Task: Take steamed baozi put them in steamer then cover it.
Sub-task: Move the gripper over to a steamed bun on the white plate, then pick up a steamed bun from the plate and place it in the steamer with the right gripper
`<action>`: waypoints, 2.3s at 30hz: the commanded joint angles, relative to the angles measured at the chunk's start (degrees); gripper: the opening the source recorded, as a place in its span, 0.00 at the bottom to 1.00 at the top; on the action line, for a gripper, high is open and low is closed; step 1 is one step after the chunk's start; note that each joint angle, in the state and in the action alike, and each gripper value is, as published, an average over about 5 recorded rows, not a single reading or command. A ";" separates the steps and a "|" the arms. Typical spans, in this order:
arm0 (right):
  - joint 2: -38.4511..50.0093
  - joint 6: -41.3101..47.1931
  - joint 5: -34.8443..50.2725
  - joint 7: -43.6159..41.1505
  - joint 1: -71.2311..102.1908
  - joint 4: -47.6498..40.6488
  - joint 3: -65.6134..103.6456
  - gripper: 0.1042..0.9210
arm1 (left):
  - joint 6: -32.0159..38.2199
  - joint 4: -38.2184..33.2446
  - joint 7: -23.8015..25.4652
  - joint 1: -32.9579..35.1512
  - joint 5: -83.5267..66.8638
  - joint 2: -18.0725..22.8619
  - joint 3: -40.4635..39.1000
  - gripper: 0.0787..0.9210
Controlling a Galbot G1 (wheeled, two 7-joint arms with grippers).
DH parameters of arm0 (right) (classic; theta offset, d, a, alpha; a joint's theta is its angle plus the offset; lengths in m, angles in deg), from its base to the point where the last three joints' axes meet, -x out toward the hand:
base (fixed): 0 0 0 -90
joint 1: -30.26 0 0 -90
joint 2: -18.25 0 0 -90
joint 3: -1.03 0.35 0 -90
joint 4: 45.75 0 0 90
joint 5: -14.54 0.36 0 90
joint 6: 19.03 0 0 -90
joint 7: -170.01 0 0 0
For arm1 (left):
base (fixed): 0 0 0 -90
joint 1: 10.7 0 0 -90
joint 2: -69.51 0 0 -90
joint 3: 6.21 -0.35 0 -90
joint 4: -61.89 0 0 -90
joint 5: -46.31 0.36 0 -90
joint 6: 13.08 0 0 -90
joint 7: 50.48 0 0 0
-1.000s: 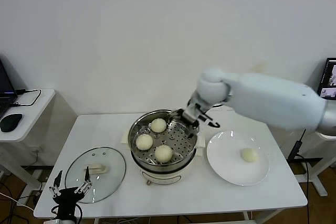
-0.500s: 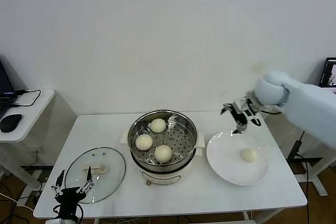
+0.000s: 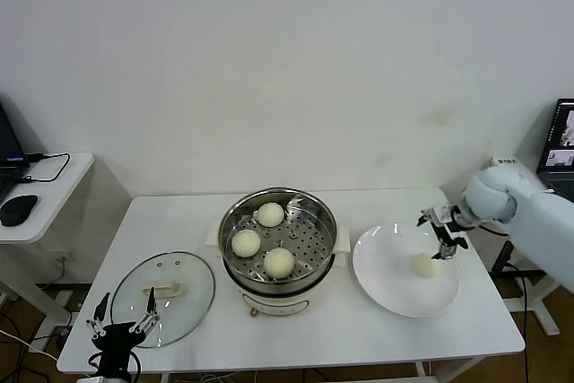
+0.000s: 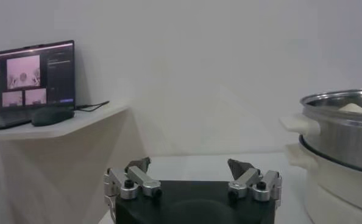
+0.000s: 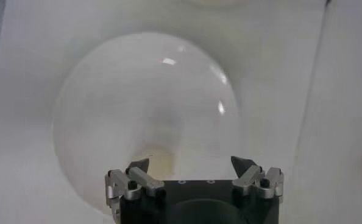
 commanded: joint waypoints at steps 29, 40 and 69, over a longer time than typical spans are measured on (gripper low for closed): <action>-6.73 0.55 -6.59 1.61 9.84 -9.74 7.21 0.79 | -0.09 0.58 0.16 -0.09 0.08 0.34 0.07 0.88; -5.87 0.14 -5.75 0.78 8.42 -8.69 7.21 0.61 | -0.06 0.35 0.09 0.04 0.05 0.41 0.25 0.88; -17.15 19.76 31.32 6.02 -41.58 7.39 -27.56 0.58 | -1.18 -1.41 0.29 -1.38 0.02 0.61 -0.99 0.88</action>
